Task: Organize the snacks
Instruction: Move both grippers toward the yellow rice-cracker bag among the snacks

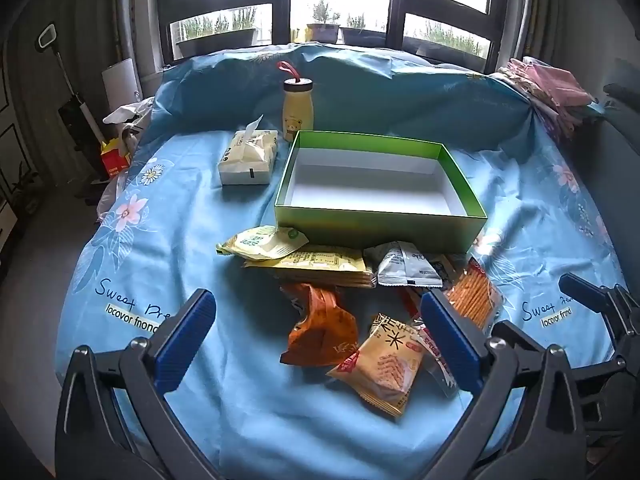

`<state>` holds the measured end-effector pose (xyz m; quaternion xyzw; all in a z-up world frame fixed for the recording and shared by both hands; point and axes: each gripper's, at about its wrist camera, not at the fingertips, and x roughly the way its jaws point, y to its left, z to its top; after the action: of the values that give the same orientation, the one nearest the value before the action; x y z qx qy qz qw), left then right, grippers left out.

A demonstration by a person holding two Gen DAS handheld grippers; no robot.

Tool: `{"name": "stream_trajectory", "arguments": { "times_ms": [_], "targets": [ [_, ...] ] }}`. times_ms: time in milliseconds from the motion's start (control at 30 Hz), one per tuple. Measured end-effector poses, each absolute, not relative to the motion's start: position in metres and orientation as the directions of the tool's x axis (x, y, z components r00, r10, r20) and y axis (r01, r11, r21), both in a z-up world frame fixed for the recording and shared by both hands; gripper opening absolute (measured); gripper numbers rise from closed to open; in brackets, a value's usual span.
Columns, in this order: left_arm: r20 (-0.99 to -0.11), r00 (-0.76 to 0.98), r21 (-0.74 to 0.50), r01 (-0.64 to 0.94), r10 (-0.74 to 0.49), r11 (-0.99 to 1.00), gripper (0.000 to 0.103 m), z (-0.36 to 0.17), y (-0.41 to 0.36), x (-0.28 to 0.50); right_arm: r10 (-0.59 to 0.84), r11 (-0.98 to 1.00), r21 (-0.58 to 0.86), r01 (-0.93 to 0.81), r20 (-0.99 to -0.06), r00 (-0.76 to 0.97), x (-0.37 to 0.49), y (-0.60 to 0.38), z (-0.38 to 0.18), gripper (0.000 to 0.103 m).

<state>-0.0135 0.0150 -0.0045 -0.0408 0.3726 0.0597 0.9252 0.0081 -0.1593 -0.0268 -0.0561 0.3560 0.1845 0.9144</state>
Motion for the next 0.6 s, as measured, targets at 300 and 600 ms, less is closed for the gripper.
{"name": "stream_trajectory", "arguments": {
  "times_ms": [300,600],
  "targets": [
    [-0.699,0.712,-0.040,-0.131,0.066,0.991,0.103,-0.0061,0.0142,-0.0125,0.299,0.925,0.028,-0.379,-0.671,0.679,0.0056,-0.1551,-0.0279,0.103],
    [-0.708,0.705,-0.052,-0.113,0.043,0.992,0.103,-0.0093,0.0119,-0.0110,0.311,0.922,0.045,-0.385,-0.678,0.666,0.0076,-0.1558,-0.0326,0.103]
  ]
}}
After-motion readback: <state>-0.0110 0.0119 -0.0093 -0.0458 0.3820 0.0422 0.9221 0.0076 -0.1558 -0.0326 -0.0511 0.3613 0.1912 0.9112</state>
